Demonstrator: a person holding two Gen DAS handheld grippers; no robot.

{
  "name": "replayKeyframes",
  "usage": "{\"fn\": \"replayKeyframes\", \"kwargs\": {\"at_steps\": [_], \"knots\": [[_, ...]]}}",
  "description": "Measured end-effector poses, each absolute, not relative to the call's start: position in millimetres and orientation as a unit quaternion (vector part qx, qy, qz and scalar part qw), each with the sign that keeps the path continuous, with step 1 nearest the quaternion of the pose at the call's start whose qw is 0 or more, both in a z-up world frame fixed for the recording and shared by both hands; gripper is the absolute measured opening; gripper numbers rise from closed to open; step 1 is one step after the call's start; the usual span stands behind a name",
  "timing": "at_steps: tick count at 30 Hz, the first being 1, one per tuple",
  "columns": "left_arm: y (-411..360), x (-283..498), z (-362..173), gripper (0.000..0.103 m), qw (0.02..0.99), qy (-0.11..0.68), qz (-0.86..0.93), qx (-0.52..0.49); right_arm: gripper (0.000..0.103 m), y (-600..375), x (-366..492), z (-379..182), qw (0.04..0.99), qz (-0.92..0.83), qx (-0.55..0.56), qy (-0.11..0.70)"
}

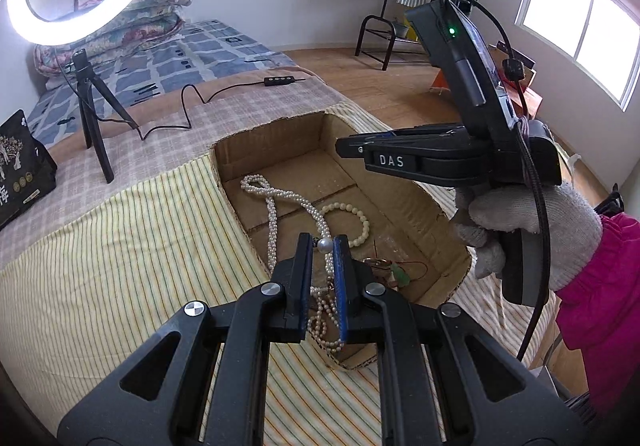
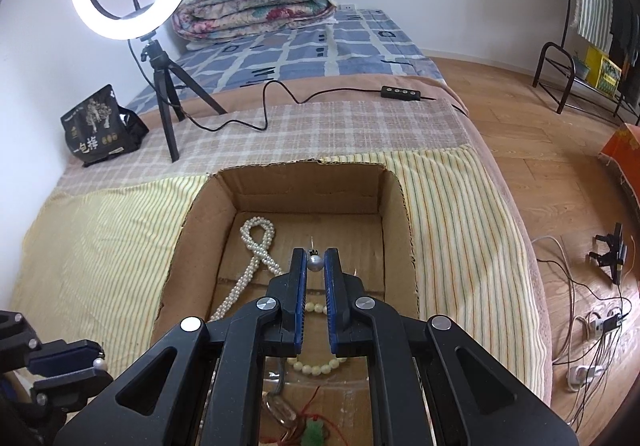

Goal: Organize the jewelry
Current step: 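Carry the pearl earring into the box and open the grippers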

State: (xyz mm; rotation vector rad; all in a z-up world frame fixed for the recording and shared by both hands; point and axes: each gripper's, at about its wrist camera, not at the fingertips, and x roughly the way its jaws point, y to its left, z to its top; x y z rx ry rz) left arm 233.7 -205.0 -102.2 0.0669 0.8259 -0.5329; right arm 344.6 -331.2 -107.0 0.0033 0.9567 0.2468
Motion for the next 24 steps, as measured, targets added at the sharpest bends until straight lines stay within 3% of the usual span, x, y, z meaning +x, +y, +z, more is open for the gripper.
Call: {"fn": "replayKeyframes", "kwargs": {"at_steps": [24], "knots": [[-224,249,-111,0.009,0.878,0.397,-0.263,0.043,0.007,-336,367,-124,0.881,0.110,0.009,0.460]]}}
